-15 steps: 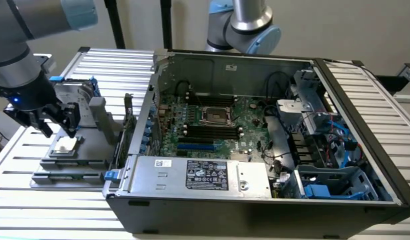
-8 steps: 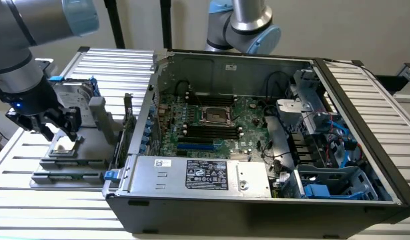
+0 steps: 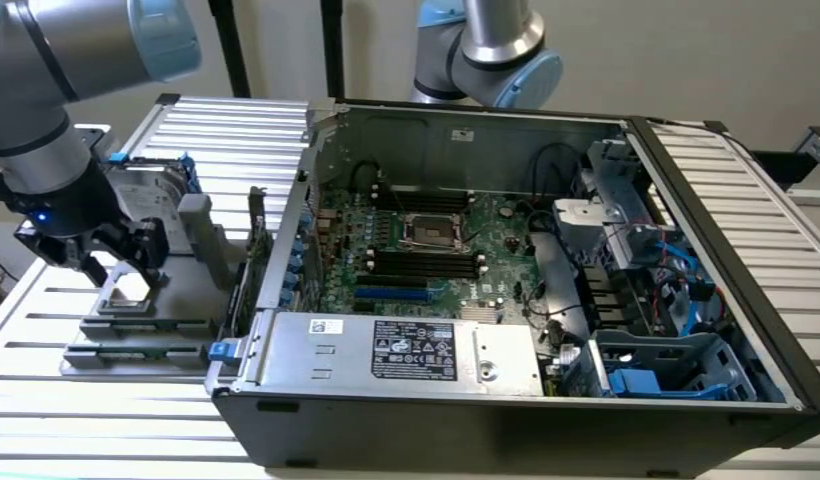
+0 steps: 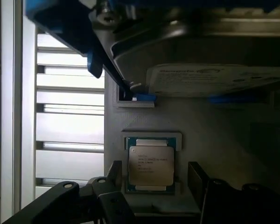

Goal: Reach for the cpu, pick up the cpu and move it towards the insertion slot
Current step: 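Pick up the cpu and move it towards the insertion slot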

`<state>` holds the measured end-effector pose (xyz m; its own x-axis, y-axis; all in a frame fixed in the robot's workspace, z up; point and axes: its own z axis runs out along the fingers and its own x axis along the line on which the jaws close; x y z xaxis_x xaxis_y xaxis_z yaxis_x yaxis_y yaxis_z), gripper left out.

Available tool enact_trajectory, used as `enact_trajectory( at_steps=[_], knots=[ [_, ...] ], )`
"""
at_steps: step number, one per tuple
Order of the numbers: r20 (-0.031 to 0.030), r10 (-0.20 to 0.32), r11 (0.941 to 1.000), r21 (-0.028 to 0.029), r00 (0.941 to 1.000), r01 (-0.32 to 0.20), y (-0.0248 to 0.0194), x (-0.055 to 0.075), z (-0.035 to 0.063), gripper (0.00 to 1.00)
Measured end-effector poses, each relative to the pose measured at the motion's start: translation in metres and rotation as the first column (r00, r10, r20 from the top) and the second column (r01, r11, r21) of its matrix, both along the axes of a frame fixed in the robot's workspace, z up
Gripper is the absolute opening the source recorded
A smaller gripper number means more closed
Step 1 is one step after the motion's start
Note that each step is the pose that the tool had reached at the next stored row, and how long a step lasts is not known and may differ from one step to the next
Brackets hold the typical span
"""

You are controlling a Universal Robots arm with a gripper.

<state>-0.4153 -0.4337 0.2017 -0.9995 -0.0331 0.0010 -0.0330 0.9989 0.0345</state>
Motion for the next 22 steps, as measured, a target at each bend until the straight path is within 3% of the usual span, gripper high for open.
enact_trajectory(
  at_steps=[6, 14, 17, 22],
  knots=[
    [0.0000, 0.000, 1.0000, -0.0001, 1.0000, 0.000, -0.0001, 0.000, -0.0087, 0.67],
    [-0.0001, 0.000, 1.0000, -0.0012, 1.0000, 0.000, -0.0001, -0.001, -0.0109, 0.67],
    [0.0001, 0.000, 1.0000, -0.0055, 1.0000, 0.000, 0.0000, -0.001, -0.0117, 0.67],
    [-0.0002, 0.000, 0.9998, -0.0197, 1.0000, 0.000, -0.0001, -0.001, -0.0132, 0.67]
  ],
)
